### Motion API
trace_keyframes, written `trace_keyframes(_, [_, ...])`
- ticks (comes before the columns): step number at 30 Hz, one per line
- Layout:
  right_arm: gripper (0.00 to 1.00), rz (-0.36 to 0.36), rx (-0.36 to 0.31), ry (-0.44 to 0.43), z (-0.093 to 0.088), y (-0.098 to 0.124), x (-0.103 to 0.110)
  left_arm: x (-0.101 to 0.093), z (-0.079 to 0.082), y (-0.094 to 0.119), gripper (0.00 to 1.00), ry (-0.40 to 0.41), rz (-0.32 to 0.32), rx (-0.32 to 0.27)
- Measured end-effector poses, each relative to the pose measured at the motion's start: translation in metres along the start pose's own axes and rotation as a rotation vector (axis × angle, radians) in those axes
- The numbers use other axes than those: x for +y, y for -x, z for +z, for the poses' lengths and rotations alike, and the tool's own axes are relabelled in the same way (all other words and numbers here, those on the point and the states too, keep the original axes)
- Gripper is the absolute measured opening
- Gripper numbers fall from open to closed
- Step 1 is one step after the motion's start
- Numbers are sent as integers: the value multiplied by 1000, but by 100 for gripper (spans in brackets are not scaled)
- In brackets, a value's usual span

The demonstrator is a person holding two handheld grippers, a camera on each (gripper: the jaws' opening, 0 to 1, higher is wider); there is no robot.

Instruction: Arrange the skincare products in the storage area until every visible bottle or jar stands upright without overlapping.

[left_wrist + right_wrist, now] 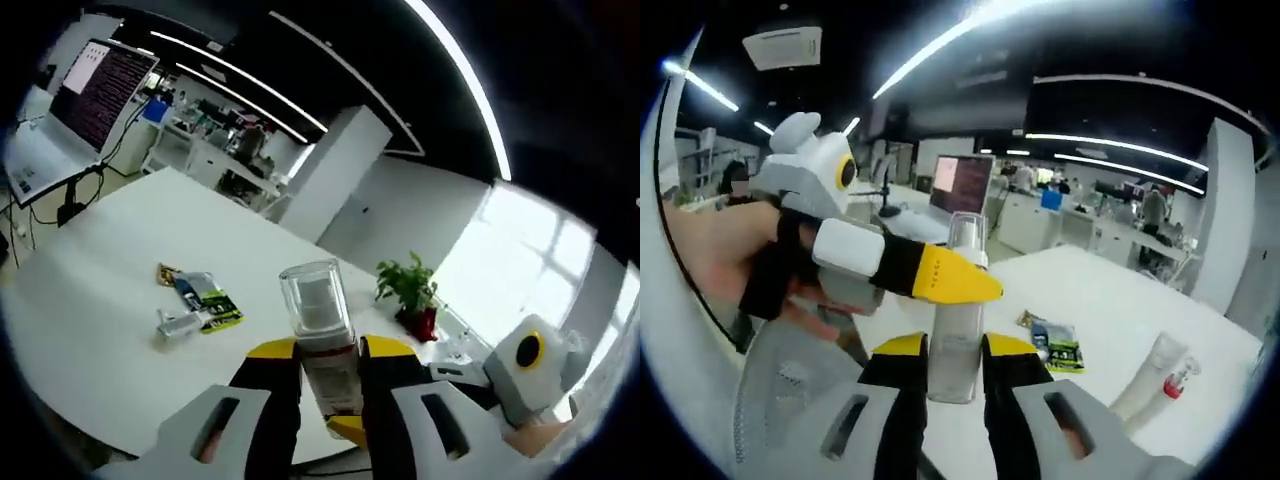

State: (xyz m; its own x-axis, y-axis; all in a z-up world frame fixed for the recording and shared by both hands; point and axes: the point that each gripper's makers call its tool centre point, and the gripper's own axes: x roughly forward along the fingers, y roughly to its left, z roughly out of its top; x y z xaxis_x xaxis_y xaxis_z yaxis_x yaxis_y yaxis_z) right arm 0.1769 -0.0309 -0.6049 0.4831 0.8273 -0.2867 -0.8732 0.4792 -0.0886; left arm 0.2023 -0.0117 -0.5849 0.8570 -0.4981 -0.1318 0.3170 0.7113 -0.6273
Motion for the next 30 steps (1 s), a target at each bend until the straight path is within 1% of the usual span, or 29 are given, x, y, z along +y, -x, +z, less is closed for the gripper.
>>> trace_keyframes(1, [21,2,3,-7,0,2,-2,-9,0,-2,19,-13,-55,6])
trace_keyframes(2, [22,11,1,-15,0,3,-2,-10,0,-2,18,-16,-60,6])
trace_keyframes(3, [23,53,-6,-56,2,5,2,-15,0,-3,18,-34,-87,17])
trace_keyframes(4, [24,95,-12,-111,3,7,3,-22,-2,-3,18,-40,-133,30])
trace_keyframes(5, [24,140,-44,-135,6,8,5,-27,0,-3,18,-55,-167,28])
trace_keyframes(6, [25,203,-69,-181,8,12,7,-32,0,-2,18,-60,-200,41])
trace_keyframes(7, [25,232,-82,-230,8,14,6,-42,0,1,18,-59,-273,58])
trace_keyframes(8, [26,273,-106,-258,12,17,8,-45,3,2,18,-48,-295,50])
trace_keyframes(9, [26,334,-118,-280,17,23,11,-54,3,5,18,-60,-358,66])
trace_keyframes(10, [26,381,-119,-287,19,26,14,-59,4,8,18,-63,-388,71])
trace_keyframes(11, [26,434,-120,-269,19,30,17,-65,5,10,18,-74,-425,81])
trace_keyframes(12, [25,482,-105,-264,20,36,20,-74,2,15,18,-98,-481,109])
trace_keyframes(13, [25,509,-107,-272,23,40,22,-77,4,17,18,-118,-497,102])
trace_keyframes(14, [24,542,-108,-283,25,44,25,-86,3,21,18,-120,-548,121])
trace_keyframes(15, [23,572,-107,-300,28,47,29,-90,4,23,18,-126,-573,123])
trace_keyframes(16, [23,582,-119,-301,32,50,29,-92,4,25,18,-128,-595,126])
trace_keyframes(17, [23,612,-122,-316,34,53,34,-99,5,29,18,-130,-642,132])
trace_keyframes(18, [22,633,-120,-340,37,54,38,-101,6,31,18,-134,-665,131])
trace_keyframes(19, [22,634,-124,-336,39,54,39,-103,7,33,18,-130,-685,129])
trace_keyframes(20, [22,649,-126,-336,40,55,42,-105,7,34,18,-135,-706,131])
trace_keyframes(21, [22,655,-122,-344,42,55,44,-103,8,33,18,-138,-700,131])
trace_keyframes(25, [22,652,-111,-349,47,55,45,-103,9,35,18,-150,-732,146])
trace_keyframes(26, [22,655,-120,-377,50,56,44,-104,9,35,18,-148,-736,149])
trace_keyframes(27, [22,669,-141,-420,57,59,44,-106,6,36,18,-151,-753,170])
trace_keyframes(28, [23,671,-153,-442,61,60,42,-108,4,34,18,-164,-748,171])
trace_keyframes(29, [20,645,-145,-449,60,58,37,-107,3,33,18,-172,-749,177])
trace_keyframes(30, [20,633,-111,-429,54,58,37,-107,2,32,18,-175,-747,181])
